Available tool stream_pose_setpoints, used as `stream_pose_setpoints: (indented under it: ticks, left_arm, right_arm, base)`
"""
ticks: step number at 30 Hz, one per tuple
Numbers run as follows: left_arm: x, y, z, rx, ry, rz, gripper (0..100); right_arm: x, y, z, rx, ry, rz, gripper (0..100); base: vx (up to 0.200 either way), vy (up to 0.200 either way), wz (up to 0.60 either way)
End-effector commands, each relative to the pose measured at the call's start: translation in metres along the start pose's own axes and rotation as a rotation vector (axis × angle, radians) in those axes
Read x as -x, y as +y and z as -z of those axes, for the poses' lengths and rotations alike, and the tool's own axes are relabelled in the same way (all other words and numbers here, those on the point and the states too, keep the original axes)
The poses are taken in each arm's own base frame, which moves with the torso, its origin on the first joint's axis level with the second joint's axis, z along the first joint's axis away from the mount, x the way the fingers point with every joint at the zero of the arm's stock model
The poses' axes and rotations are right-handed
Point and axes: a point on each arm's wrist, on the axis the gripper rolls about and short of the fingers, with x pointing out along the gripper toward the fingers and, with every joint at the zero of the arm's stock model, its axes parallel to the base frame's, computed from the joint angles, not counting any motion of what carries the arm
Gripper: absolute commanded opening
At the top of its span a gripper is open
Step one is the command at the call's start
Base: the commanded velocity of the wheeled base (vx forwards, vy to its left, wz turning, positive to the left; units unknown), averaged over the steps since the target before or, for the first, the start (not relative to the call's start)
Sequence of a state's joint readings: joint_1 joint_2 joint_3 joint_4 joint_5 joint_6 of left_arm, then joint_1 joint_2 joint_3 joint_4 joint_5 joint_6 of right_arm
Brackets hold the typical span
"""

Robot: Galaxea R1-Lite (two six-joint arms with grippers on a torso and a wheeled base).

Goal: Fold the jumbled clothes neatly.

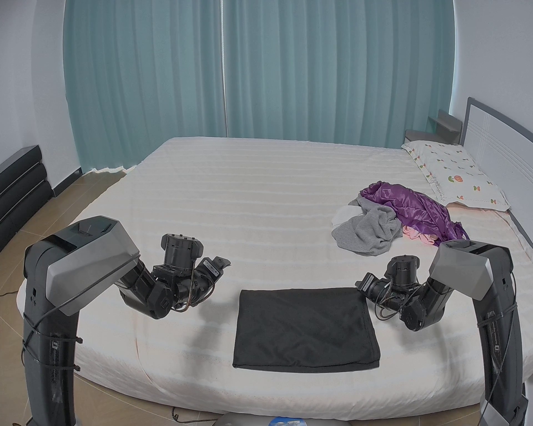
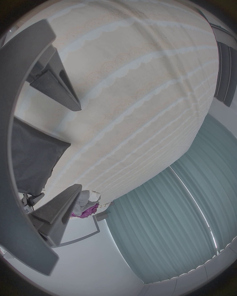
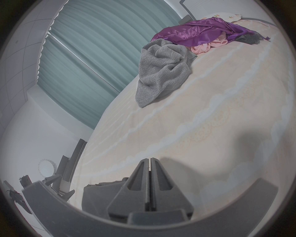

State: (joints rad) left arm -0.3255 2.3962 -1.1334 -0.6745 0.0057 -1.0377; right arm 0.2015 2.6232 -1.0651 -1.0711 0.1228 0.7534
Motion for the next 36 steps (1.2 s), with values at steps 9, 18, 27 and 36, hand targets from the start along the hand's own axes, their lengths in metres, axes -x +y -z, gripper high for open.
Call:
stream_pose_setpoints:
  ticks: [9, 18, 27, 36]
  left_arm:
    - [0.000, 0.000, 0.000, 0.001, 0.000, -0.001, 100]
    - [0.000, 0.000, 0.000, 0.001, 0.000, -0.001, 100]
    - [0.000, 0.000, 0.001, 0.000, 0.001, 0.000, 100]
    - [0.000, -0.001, 0.002, -0.002, 0.002, 0.002, 100]
  right_arm:
    - [0.000, -0.001, -0.005, -0.008, -0.013, 0.001, 0]
    - [0.000, -0.001, -0.004, -0.008, -0.005, 0.008, 100]
    - [0.019, 0.004, -0.023, -0.121, -0.051, -0.007, 100]
    - [0.069, -0.008, -0.032, -0.313, -0.080, 0.023, 100]
  base:
    - [0.000, 0.000, 0.00]
    - [0.000, 0.000, 0.00]
    - [0.000, 0.000, 0.00]
    - [0.000, 0.000, 0.00]
